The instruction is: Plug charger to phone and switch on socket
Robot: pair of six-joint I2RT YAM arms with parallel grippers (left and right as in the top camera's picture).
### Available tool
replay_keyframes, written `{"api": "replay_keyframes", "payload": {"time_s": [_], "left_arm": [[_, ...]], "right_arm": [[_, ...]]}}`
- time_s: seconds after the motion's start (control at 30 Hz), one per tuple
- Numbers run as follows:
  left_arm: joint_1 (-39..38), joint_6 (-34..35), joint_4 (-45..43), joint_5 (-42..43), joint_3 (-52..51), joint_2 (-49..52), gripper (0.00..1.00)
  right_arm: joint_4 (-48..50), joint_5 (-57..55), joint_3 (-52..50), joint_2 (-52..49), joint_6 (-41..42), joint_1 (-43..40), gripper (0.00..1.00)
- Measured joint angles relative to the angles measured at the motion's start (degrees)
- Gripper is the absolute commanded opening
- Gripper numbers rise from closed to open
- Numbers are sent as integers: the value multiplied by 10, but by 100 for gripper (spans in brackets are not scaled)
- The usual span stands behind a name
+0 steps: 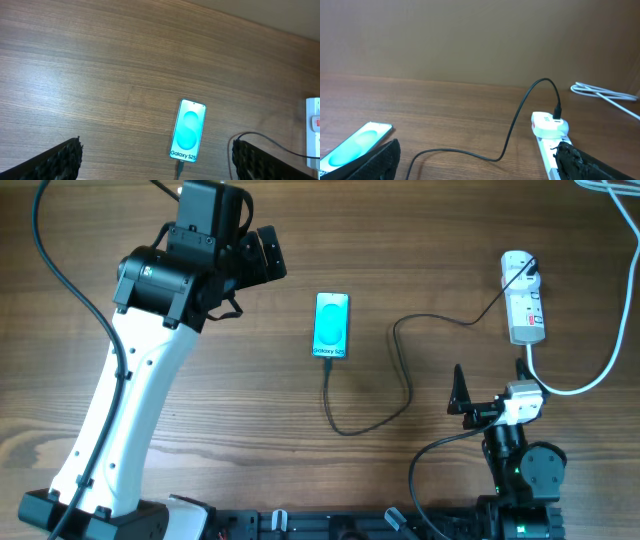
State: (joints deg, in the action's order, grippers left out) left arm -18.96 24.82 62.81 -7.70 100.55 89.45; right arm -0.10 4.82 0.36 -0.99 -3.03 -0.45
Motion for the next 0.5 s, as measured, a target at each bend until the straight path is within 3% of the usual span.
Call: {"api": "replay_keyframes", "payload": {"time_s": [0.5], "left_arm": [[0,0,0,0,0,0,100]], "right_arm": [[0,0,0,0,-3,0,100]]}}
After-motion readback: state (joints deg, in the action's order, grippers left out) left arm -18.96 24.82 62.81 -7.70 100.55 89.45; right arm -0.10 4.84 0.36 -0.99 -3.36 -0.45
